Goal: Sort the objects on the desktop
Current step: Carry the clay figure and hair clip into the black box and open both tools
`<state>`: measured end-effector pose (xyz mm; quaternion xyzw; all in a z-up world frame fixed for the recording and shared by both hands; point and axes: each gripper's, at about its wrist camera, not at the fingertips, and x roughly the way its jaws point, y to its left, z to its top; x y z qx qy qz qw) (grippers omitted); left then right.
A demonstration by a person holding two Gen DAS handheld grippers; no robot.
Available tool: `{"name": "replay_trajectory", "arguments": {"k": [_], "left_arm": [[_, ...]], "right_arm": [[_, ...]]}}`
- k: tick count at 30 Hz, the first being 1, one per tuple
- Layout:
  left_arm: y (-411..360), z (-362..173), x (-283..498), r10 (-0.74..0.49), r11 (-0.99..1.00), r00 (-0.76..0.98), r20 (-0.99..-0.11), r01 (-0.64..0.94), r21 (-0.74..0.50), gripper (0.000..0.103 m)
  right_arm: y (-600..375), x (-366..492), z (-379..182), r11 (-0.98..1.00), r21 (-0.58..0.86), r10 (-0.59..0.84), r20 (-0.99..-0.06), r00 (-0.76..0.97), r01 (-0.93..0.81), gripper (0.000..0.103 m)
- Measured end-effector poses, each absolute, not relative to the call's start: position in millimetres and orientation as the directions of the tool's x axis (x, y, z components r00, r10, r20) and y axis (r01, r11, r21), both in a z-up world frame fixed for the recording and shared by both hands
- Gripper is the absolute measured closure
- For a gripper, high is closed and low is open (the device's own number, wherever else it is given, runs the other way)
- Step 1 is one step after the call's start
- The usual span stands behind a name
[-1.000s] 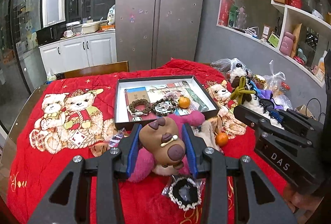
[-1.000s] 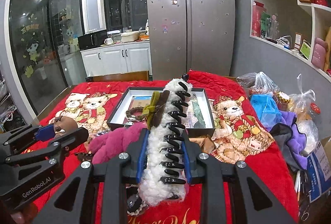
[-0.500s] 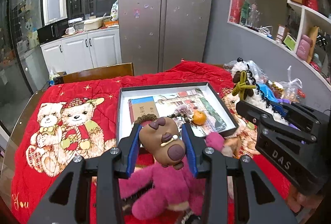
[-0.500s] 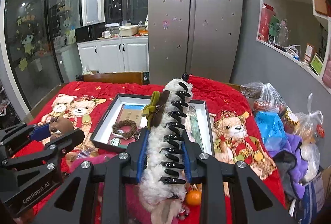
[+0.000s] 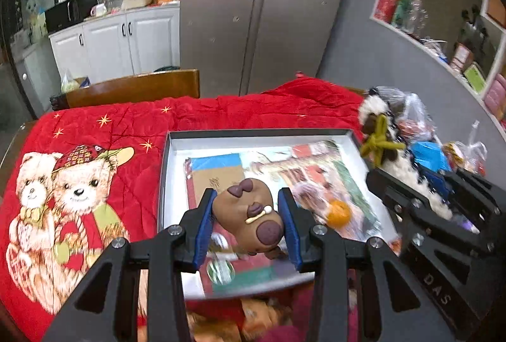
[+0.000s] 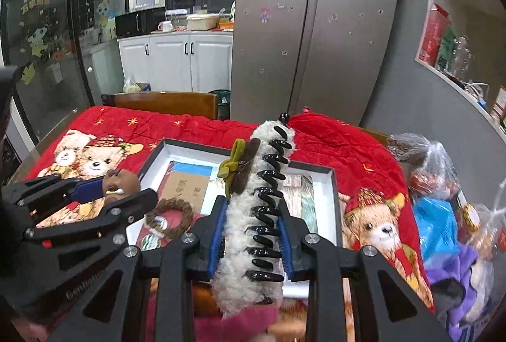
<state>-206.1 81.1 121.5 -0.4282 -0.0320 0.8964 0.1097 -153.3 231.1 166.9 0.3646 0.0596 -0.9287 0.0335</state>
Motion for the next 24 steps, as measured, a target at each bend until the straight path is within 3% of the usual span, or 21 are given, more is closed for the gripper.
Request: {"name": "replay_trajectory", "arguments": {"k": [11, 24], "left_arm": [[85.9, 61.0, -252.2, 0.178, -0.982, -0.56, -0.809, -0.154, -0.109, 0.063], [88.2, 58.3, -260.4, 0.165, -0.983, -0.572, -0.803, -0.157, -0.091, 0.063]], "right_arm": [[240.2, -224.8, 103.6, -0.994, -0.03, -0.044, -0.774, -0.631, 0.107, 0.073], [240.6, -246.3, 68.4, -0.994, -0.03, -0.034, -0.826, -0.563, 0.104, 0.073]]}}
